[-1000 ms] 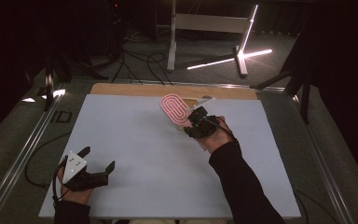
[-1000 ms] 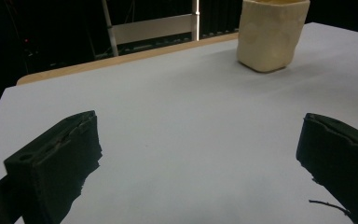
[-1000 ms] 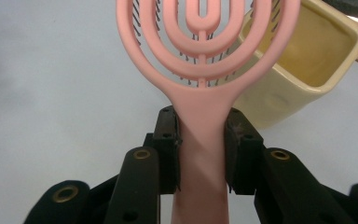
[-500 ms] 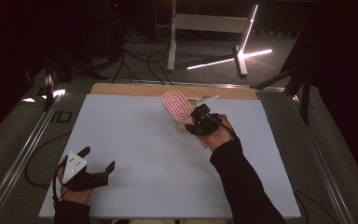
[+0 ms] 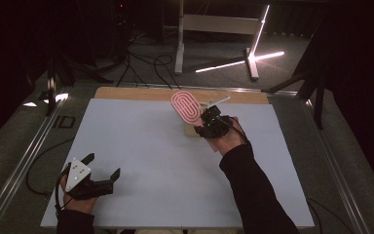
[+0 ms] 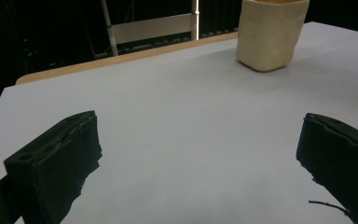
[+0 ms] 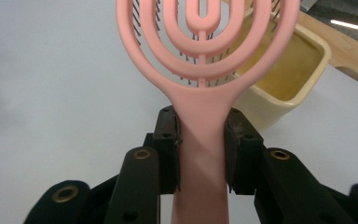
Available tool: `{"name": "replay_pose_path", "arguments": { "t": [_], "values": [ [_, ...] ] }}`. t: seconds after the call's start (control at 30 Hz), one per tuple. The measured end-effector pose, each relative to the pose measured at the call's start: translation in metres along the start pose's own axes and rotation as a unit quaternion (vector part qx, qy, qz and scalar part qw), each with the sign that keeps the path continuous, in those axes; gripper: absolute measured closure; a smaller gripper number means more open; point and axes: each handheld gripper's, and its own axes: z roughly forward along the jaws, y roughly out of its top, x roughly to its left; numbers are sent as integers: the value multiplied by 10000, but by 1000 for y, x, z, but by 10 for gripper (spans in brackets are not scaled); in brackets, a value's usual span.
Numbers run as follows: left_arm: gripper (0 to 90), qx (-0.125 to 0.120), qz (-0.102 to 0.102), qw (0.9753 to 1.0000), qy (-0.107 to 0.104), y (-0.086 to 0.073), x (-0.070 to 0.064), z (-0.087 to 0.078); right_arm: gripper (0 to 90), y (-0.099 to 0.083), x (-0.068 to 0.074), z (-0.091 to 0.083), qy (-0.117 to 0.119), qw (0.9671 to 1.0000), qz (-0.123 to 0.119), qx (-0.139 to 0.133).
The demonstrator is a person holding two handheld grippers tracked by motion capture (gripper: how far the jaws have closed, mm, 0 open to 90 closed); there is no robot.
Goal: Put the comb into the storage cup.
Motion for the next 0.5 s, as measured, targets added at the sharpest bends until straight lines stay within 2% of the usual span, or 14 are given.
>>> {"name": "replay_pose_path", "arguments": {
  "t": [0.5],
  "values": [
    [1,15,12,10000,-9,0,0,0,698,5,-5,-1,-56,10000,32,-75]
  ]
}}
